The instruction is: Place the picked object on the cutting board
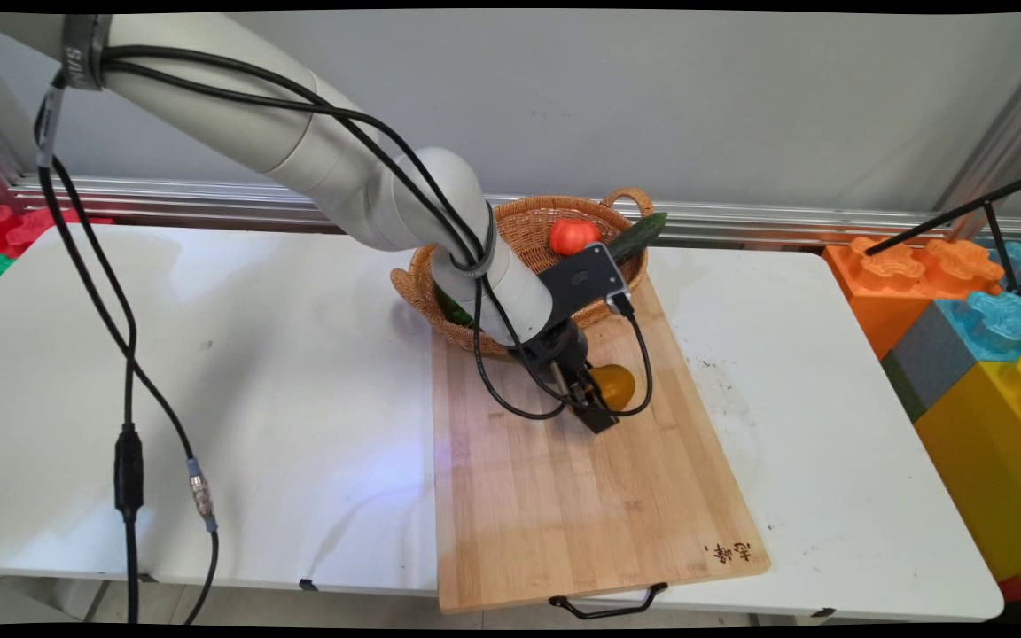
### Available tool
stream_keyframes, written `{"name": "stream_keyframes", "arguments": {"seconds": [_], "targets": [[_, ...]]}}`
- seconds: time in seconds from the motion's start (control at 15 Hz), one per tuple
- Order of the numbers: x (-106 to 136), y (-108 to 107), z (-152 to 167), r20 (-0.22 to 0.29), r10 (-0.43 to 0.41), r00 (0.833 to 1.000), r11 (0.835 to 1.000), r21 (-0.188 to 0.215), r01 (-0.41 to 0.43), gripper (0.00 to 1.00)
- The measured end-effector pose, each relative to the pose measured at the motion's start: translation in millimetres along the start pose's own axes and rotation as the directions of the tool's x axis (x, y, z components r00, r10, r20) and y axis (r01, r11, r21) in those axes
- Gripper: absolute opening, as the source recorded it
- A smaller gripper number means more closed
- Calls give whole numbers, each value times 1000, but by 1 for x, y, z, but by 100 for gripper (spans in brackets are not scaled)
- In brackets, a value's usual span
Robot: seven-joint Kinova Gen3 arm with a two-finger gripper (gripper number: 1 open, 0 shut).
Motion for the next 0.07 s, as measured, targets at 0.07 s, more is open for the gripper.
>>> {"name": "stream_keyframes", "arguments": {"seconds": [0.07], "targets": [[1, 2, -3, -6, 1, 1000, 1000, -5, -1, 100]]}}
